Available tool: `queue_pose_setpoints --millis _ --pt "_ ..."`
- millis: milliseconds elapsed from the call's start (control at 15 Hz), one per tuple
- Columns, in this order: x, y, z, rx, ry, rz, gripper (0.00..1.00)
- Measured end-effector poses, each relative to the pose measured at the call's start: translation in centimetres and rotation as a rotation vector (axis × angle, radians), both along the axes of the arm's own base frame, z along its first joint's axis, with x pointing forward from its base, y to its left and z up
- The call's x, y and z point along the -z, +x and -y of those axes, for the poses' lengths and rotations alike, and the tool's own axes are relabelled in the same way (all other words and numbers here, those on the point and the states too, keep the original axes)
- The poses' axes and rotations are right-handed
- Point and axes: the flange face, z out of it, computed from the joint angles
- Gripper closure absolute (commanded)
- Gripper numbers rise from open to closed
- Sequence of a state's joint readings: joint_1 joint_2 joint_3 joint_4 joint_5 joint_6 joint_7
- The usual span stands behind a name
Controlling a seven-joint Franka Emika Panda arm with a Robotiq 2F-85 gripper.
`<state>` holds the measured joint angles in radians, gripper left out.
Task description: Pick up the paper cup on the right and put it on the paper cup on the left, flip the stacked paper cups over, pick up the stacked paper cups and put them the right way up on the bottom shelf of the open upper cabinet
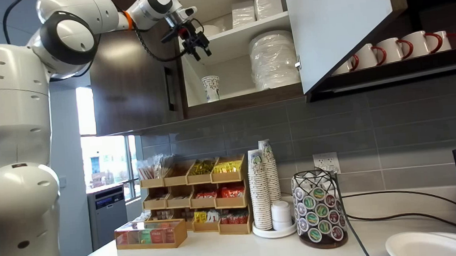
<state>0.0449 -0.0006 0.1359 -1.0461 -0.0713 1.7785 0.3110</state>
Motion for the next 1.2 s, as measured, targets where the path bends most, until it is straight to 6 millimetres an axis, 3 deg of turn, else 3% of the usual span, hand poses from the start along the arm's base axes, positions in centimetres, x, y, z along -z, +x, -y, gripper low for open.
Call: queue_pose_setpoints --millis 333,800,1200 --pt "-0.4 -3.2 0.4 -0.079 -0.061 0.118 0.00" --pt "4.6 -8.0 1.8 -0.208 -0.070 0.028 0.00" --pt "4.6 -8.1 1.8 -0.210 -0.072 0.027 0.00"
